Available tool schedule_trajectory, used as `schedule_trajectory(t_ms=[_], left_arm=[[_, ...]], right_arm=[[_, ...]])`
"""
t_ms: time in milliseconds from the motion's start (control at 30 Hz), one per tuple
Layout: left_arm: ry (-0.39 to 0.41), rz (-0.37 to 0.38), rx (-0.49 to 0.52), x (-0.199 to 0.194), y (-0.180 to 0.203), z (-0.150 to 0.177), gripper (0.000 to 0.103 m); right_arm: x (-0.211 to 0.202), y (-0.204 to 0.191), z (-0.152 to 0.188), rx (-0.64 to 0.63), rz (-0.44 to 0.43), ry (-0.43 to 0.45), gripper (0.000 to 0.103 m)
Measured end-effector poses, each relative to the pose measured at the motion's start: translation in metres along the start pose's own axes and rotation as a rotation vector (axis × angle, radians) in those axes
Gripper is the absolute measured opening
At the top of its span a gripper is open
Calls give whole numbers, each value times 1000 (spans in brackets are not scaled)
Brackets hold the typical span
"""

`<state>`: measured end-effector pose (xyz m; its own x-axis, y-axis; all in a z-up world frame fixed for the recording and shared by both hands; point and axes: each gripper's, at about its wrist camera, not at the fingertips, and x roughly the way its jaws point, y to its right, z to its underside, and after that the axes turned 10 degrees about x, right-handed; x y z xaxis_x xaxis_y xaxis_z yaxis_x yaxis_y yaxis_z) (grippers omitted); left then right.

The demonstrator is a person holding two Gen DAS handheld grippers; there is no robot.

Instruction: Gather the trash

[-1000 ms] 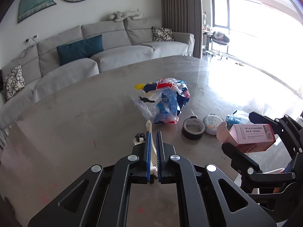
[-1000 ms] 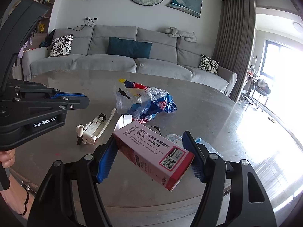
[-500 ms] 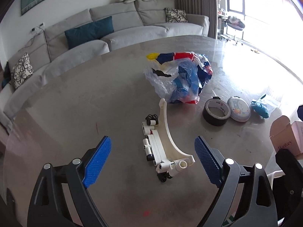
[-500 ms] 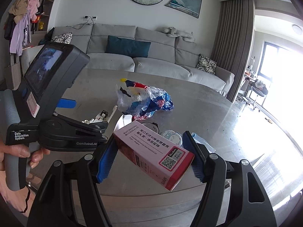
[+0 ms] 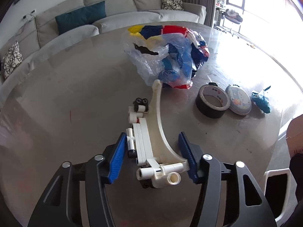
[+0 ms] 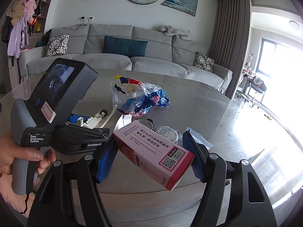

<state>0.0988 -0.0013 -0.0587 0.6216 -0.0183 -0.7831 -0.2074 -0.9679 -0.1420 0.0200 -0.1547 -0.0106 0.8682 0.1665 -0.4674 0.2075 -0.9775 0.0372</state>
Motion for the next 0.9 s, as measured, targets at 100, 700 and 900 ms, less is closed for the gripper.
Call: schedule_trajectory(t_ms=[100, 700, 900], left_arm=[[3, 17, 1, -3, 2, 2, 43], [239, 22, 157, -89, 43, 9, 42], [273, 77, 224, -108, 69, 17, 42]], right_arm=[[-3, -3, -2, -6, 0, 3, 69], [-52, 3, 10, 9, 66, 48, 69], [-87, 21, 28, 44, 129, 50, 69]])
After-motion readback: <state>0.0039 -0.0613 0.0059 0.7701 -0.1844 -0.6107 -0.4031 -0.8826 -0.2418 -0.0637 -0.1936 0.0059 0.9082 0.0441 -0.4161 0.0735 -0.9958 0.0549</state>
